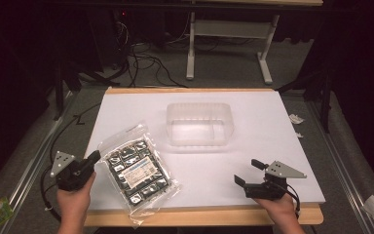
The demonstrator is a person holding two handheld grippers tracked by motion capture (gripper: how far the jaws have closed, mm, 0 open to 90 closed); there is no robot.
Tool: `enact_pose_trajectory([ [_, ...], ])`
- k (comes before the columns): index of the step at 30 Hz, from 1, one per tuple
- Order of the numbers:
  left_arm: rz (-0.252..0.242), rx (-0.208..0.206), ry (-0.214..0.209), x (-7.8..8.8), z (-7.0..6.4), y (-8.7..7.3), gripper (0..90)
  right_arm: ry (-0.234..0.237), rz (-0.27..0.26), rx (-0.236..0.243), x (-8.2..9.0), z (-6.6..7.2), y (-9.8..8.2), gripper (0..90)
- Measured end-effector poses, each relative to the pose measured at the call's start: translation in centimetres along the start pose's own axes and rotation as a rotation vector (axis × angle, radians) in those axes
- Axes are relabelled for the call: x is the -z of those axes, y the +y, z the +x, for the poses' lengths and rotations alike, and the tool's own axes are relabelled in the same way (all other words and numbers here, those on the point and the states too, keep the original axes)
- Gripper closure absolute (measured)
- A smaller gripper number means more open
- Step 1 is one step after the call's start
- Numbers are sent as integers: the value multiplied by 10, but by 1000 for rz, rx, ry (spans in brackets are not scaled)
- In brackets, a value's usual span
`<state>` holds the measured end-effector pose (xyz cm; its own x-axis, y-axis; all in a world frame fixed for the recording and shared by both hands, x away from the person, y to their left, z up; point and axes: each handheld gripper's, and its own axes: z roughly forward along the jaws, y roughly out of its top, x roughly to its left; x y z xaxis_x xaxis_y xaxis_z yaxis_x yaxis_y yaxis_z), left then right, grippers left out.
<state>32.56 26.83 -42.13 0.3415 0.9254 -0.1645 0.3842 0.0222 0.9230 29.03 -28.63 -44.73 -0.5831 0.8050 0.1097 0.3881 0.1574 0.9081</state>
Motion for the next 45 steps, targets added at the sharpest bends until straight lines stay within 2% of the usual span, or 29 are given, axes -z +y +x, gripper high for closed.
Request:
enact_pose_trajectory([
  [2, -7, -13, 1, 1, -3, 2, 895, -1, 0, 0, 0, 0, 0, 88],
  [7, -62, -51, -12, 8, -18, 12, 895, -4, 0, 4, 0, 0, 0, 88],
  [12, -98, -83, -37, 10, -28, 19, 895, -9, -9, 1, 2, 0, 1, 88],
  [17, -121, -112, -55, 11, -37, 25, 895, -9, -7, -7, 5, 0, 3, 111],
  [19, -135, -121, -61, 11, -41, 27, 895, 6, -13, -21, 6, 0, 6, 114],
  [24, -156, -142, -82, 10, -50, 32, 895, 16, -24, -15, 6, 4, 9, 116],
  [25, -163, -153, -99, 10, -56, 34, 895, 16, -12, -9, 4, 6, 10, 113],
  [26, -163, -153, -99, 10, -56, 34, 894, 16, -12, -9, 4, 6, 10, 113],
  [27, -166, -161, -115, 9, -60, 36, 894, 22, -5, -4, 0, 7, 11, 109],
  [32, -178, -170, -130, 5, -68, 38, 894, 54, -4, 0, -10, 14, 19, 109],
  [33, -181, -175, -137, 4, -71, 38, 894, 80, -5, 3, -16, 18, 24, 109],
  [35, -184, -179, -139, 3, -73, 39, 894, 90, -1, 4, -20, 20, 26, 108],
  [36, -185, -186, -147, 3, -75, 40, 894, 110, 4, 12, -28, 24, 30, 109],
  [40, -194, -202, -158, 4, -80, 42, 894, 127, 22, 33, -42, 33, 37, 115],
  [45, -210, -226, -170, 7, -87, 45, 894, 168, 42, 30, -59, 42, 44, 120],
])
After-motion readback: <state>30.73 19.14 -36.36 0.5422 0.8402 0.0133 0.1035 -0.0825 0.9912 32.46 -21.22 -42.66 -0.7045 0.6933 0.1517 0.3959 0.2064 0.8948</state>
